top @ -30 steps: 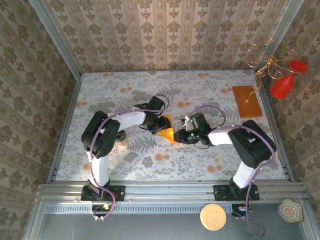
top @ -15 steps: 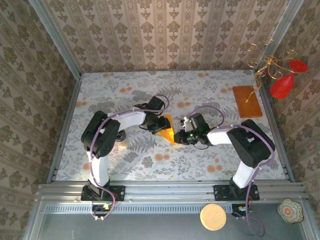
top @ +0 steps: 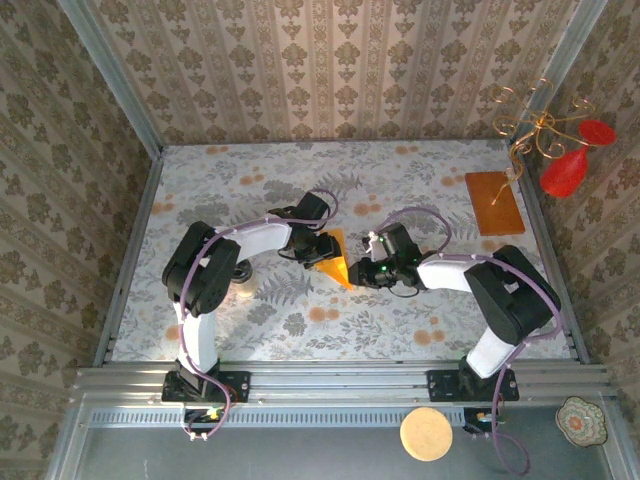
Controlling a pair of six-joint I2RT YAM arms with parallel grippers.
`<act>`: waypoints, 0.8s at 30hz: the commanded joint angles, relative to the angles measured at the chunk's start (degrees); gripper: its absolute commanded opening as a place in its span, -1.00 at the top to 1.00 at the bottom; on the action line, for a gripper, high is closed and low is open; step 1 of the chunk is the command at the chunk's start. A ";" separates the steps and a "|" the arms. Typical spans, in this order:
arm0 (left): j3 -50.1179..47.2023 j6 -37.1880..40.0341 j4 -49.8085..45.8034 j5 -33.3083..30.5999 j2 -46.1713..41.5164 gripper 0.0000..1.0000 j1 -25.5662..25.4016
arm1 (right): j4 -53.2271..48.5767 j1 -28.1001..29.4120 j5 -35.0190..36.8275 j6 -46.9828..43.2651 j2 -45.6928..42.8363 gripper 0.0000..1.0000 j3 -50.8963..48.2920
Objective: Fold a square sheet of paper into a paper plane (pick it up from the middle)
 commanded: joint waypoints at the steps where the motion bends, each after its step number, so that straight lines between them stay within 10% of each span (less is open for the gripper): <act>1: -1.48 0.30 -6.38 -2.35 3.34 -0.02 0.15 | -3.23 0.49 0.59 -0.36 -0.33 0.56 1.05; 24: -2.14 0.12 -6.33 -2.17 3.18 0.06 0.38 | -3.94 1.72 0.62 -0.44 3.60 0.67 2.30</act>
